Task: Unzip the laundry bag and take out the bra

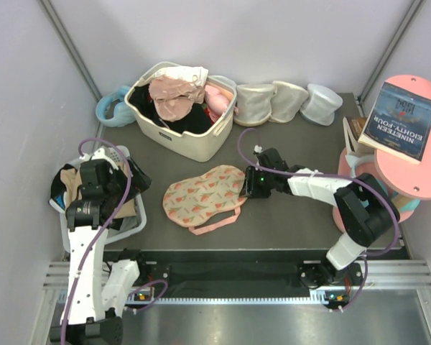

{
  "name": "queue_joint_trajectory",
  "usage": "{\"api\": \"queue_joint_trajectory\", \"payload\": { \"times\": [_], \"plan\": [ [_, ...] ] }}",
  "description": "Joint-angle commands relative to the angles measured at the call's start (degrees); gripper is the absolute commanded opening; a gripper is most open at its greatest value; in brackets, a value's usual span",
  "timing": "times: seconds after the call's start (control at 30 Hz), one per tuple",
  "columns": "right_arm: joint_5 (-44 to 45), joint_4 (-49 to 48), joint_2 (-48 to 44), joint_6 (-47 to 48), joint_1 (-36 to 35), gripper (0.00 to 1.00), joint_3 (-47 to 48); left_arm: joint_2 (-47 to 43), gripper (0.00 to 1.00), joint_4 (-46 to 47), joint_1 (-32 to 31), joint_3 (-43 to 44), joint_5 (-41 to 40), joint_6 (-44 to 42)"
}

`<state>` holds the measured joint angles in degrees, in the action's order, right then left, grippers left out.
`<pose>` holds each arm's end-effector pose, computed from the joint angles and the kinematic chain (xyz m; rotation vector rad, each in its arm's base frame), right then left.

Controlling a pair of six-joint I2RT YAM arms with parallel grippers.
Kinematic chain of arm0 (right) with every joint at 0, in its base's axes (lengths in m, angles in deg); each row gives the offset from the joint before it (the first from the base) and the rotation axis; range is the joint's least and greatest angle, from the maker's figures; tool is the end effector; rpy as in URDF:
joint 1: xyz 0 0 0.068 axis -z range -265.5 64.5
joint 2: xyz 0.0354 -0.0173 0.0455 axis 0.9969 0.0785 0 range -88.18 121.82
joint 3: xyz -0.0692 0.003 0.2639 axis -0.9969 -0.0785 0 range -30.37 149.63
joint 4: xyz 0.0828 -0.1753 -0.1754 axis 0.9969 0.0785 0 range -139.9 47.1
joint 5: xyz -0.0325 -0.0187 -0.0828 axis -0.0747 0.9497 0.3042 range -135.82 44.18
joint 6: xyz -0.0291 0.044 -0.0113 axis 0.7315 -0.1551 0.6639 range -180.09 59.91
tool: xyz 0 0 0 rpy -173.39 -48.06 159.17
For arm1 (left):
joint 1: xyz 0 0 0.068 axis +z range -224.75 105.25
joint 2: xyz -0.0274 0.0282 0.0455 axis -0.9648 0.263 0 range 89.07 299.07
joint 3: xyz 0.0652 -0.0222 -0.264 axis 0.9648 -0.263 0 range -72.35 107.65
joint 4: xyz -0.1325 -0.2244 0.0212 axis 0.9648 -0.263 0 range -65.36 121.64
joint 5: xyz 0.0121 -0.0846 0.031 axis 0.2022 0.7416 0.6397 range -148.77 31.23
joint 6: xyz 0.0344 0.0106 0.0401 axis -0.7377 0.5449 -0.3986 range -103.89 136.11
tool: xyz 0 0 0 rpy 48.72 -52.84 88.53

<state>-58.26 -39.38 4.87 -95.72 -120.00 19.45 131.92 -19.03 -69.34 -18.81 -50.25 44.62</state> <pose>0.2576 0.1865 0.1653 -0.0684 2.6504 0.7349 0.1396 0.0080 0.3273 -0.5912 2.2105 -0.3804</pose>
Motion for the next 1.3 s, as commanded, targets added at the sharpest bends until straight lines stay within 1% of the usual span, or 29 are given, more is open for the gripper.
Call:
{"api": "queue_joint_trajectory", "payload": {
  "times": [0.0, 0.07, 0.1, 0.13, 0.2, 0.23, 0.3, 0.33, 0.37, 0.4, 0.43, 0.47, 0.53, 0.57, 0.6, 0.67, 0.7, 0.73, 0.77, 0.8, 0.83, 0.87, 0.9, 0.93, 1.0, 1.03, 1.1, 1.2, 1.27],
  "plan": [
    [-2.6, -4.9, 1.2, -1.1, 2.3, 0.28, 2.3, -0.6, 0.99, 0.5, -0.3, 0.1, -0.7, 0.4],
    [1.0, 0.7, 2.6, 3.4, 3.0, 0.11, 7.5, -0.5, 0.99, 0.3, -0.1, 0.3, -1.0, 0.0],
    [4.1, 2.5, 4.6, 5.3, 3.4, 0.10, 9.6, -0.6, 0.99, 0.2, -0.2, 0.3, -1.3, -0.2],
    [5.9, 6.7, 5.7, 9.6, 3.7, 0.09, 14.4, -0.6, 0.99, 0.4, -0.1, 0.3, -1.3, -0.6],
    [11.1, 10.2, 9.7, 13.8, 4.7, 0.09, 19.6, -0.6, 0.99, 0.3, -0.2, 0.0, -1.0, -1.3],
    [12.3, 11.4, 11.0, 17.8, 5.1, 0.09, 24.7, -0.4, 0.99, 0.3, -0.2, -0.2, -0.3, -1.7],
    [15.7, 14.0, 14.9, 21.1, 6.4, 0.14, 29.6, 0.0, 0.99, 0.4, -0.2, -0.5, 0.4, -2.0],
    [16.0, 14.4, 16.1, 23.6, 6.7, 0.18, 34.2, 0.0, 0.99, 0.4, -0.2, -0.5, 0.7, -2.0],
    [16.1, 15.6, 17.2, 24.6, 7.5, 0.29, 36.5, 0.0, 0.99, 0.7, -0.3, -0.8, 1.2, -2.1],
    [16.1, 16.6, 18.9, 25.1, 7.8, 0.36, 38.7, -0.1, 0.99, 1.1, -0.3, -0.9, 1.5, -2.1],
    [16.1, 18.0, 19.6, 25.8, 8.0, 0.44, 43.2, -0.1, 0.99, 1.3, -0.2, -1.2, 1.7, -2.0],
    [16.1, 19.9, 19.9, 26.0, 8.0, 0.58, 44.9, 0.0, 0.99, 2.0, -0.3, -1.4, 2.3, -2.0],
    [15.2, 20.3, 18.2, 24.7, 7.9, 0.70, 46.1, 0.3, 0.99, 2.9, -0.3, -1.9, 2.8, -1.3],
    [14.5, 20.4, 17.1, 23.6, 8.0, 0.76, 45.4, 0.6, 0.99, 3.6, -0.3, -2.6, 3.3, -1.1],
    [12.9, 20.1, 14.1, 21.2, 7.8, 0.78, 44.3, 0.9, 0.99, 4.9, -0.3, -2.9, 3.6, -0.9],
    [11.1, 19.3, 10.5, 19.2, 7.0, 0.81, 38.9, 2.2, 0.99, 6.0, -0.8, -3.9, 3.6, -0.9],
    [10.4, 18.7, 6.6, 18.1, 6.4, 0.83, 36.5, 2.8, 0.99, 6.8, -1.1, -4.0, 3.3, -1.0],
    [10.0, 18.5, 4.8, 15.1, 5.8, 0.84, 31.7, 3.5, 0.99, 7.3, -1.8, -4.1, 3.0, -1.1],
    [9.0, 18.3, 3.2, 13.4, 4.8, 0.84, 29.2, 4.4, 0.99, 7.8, -2.3, -4.1, 2.7, -1.1],
    [5.6, 18.0, 0.3, 9.7, 4.4, 0.84, 26.6, 5.0, 0.99, 8.4, -3.0, -4.1, 2.2, -1.0],
    [4.0, 16.5, -1.1, 7.4, 4.1, 0.84, 20.8, 5.6, 0.99, 9.5, -4.4, -4.1, 1.9, -0.6],
    [3.1, 15.4, -2.5, 5.1, 3.3, 0.84, 17.7, 6.7, 0.99, 10.3, -5.2, -4.0, 1.4, -0.2],
    [0.4, 13.8, -5.6, 1.0, 2.9, 0.84, 14.7, 7.2, 0.99, 10.9, -8.0, -4.0, 0.8, 0.1],
    [-0.6, 11.1, -6.9, -0.8, 2.6, 0.84, 9.5, 7.8, 0.99, 11.9, -9.4, -3.9, -0.6, 1.1],
    [-3.1, 8.1, -10.0, -5.4, 1.6, 0.84, 5.6, 9.5, 0.99, 12.9, -14.0, -4.0, -2.2, 2.0],
    [-3.5, 7.1, -10.5, -6.6, 1.0, 0.84, 3.0, 10.1, 0.99, 13.5, -15.4, -4.0, -3.6, 2.9],
    [-3.3, 5.7, -10.7, -8.7, -0.6, 0.84, 1.8, 11.8, 0.99, 14.6, -18.2, -4.2, -4.0, 4.0],
    [-3.7, 3.4, -9.1, -11.4, -3.1, 0.83, 0.9, 12.8, 0.99, 16.0, -19.6, -4.9, -3.9, 5.5],
    [-4.6, -1.5, -8.3, -13.4, -4.9, 0.83, -0.5, 12.6, 0.99, 15.9, -19.7, -5.0, -4.6, 5.8]
  ]
}}
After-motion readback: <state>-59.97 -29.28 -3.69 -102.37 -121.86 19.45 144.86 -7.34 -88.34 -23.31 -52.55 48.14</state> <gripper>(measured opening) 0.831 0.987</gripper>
